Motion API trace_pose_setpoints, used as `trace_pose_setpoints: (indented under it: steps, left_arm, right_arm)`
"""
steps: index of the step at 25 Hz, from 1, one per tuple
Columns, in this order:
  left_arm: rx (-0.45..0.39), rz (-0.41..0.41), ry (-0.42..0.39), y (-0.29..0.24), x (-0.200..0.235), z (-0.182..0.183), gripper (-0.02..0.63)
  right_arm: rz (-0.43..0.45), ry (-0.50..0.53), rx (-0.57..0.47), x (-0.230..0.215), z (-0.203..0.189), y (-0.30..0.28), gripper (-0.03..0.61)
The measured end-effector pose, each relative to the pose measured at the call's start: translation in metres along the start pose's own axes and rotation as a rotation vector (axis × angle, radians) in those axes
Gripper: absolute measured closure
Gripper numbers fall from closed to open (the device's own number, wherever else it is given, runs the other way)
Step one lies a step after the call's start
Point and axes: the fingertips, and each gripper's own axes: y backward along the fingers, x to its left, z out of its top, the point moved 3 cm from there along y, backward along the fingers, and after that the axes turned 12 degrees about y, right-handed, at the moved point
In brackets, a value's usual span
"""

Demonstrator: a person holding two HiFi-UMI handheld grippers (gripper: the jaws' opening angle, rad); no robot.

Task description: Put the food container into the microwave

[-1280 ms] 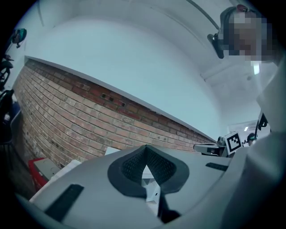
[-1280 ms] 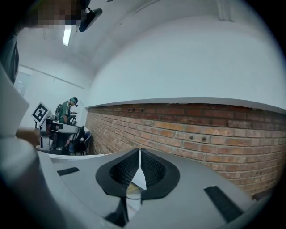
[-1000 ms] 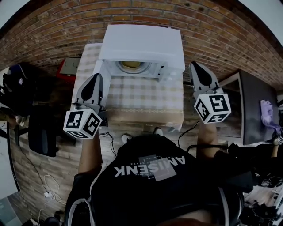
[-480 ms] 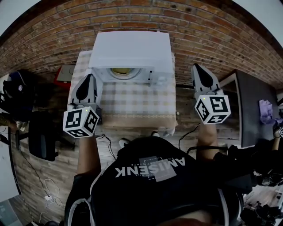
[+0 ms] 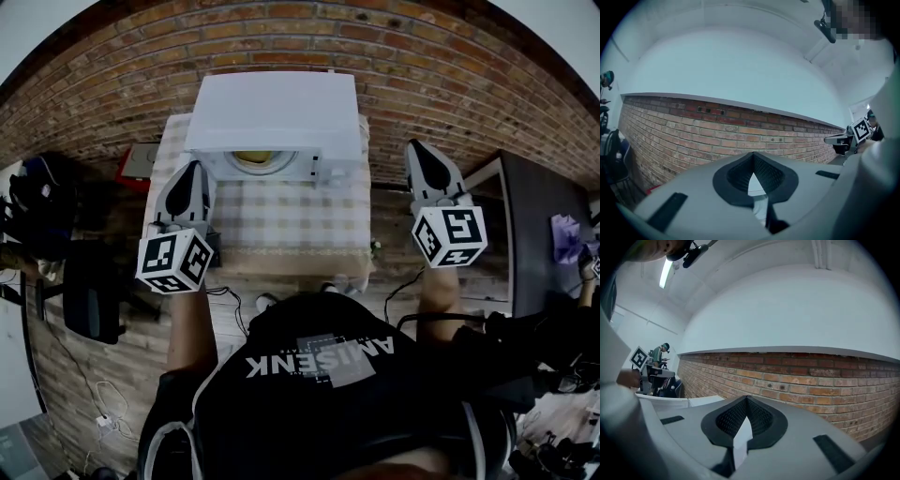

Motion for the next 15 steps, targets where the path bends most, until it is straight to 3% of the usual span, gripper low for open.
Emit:
trace_pose_setpoints:
  steps: [15]
  left_arm:
    - [0.017, -0.024, 0.009, 0.004, 0.016, 0.001, 0.603]
  right_arm:
    - [-0.031, 0.011, 0.005, 0.012, 0.005, -0.004, 0.538]
